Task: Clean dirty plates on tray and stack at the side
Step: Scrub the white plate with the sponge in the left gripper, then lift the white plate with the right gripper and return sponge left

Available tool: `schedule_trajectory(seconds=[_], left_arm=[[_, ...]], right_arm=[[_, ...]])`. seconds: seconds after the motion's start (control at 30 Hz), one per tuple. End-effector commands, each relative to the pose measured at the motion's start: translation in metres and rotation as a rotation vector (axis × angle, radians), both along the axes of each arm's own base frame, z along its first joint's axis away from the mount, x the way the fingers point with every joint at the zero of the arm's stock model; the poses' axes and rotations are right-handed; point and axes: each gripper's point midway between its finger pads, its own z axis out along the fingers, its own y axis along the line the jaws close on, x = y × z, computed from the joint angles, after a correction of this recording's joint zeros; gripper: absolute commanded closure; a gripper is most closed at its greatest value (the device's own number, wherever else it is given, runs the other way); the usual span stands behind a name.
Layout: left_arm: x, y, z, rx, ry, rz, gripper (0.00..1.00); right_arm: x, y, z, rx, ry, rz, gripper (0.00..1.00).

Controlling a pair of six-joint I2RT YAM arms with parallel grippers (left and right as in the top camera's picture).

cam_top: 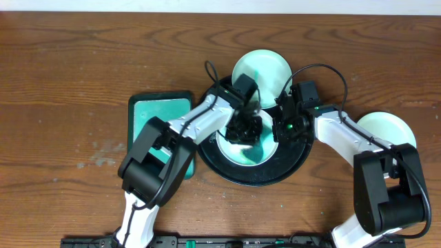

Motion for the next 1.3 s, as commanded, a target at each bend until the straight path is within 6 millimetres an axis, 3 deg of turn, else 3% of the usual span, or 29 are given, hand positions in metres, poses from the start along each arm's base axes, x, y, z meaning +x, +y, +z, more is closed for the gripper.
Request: schedule_trajectory(seconds=[0.0,0.1,0.2,0.27,0.3,0.33,0.4,0.43,0.53,0.67,0.8,0.83,0.87,0.97,1.03,1.13,1.23,1.27], left_arm=[[-0.040,-0.006,-0.007,-0.054,0.155,-0.084,0.93],[-0.040,-0.003,-0.004,-0.048,0.160,-0.083,0.93],[-0.008,0.026,0.019,0.059,0.035,0.037,0.93],[0.022,0.073,0.069,0.150,-0.134,0.164,0.93],[0.028,0.085,0.080,0.168,-0.171,0.194,0.93],[0.040,0.115,0.103,0.218,-0.252,0.265,0.93],[0.051,0.155,0.125,0.308,-0.343,0.354,0.93],[0.057,0.194,0.139,0.411,-0.405,0.433,0.93],[0.056,0.247,0.147,0.553,-0.418,0.536,0.93],[0.045,0.288,0.127,0.631,-0.317,0.607,0.92],[0.029,0.309,0.093,0.680,-0.220,0.631,0.92],[0.026,0.311,0.083,0.685,-0.199,0.631,0.89],[0.022,0.306,0.068,0.657,-0.176,0.626,0.78],[0.023,0.298,0.070,0.605,-0.170,0.629,0.76],[0.025,0.298,0.081,0.592,-0.186,0.638,0.65],[0.026,0.303,0.115,0.563,-0.246,0.676,0.44],[0.024,0.309,0.155,0.517,-0.346,0.731,0.37],[0.020,0.313,0.180,0.482,-0.424,0.765,0.32]], right_arm=[[-0.012,0.002,-0.013,-0.014,0.042,0.016,0.99],[-0.012,0.002,-0.013,-0.014,0.042,0.016,0.99],[-0.012,0.002,-0.013,-0.014,0.043,0.016,0.99],[-0.011,0.003,-0.013,-0.013,0.038,0.016,0.99],[-0.009,0.003,-0.013,-0.011,0.030,0.017,0.99],[-0.006,0.004,-0.013,-0.008,0.016,0.017,0.99],[0.000,0.006,-0.014,-0.001,-0.006,0.017,0.99],[0.003,0.009,-0.013,0.014,-0.015,0.020,0.99],[0.004,0.013,-0.012,0.037,-0.020,0.027,0.99],[0.003,0.016,-0.007,0.056,-0.020,0.032,0.99],[0.008,0.024,0.017,0.079,-0.079,0.052,0.99],[0.011,0.027,0.030,0.069,-0.119,0.060,0.99],[0.018,0.035,0.059,0.043,-0.221,0.082,0.99],[0.029,0.052,0.100,-0.005,-0.397,0.109,0.99],[0.035,0.068,0.118,-0.002,-0.481,0.130,0.99],[0.040,0.106,0.144,0.044,-0.624,0.211,0.99],[0.043,0.142,0.174,0.073,-0.797,0.268,0.99],[0.045,0.156,0.187,0.074,-0.877,0.289,0.99]])
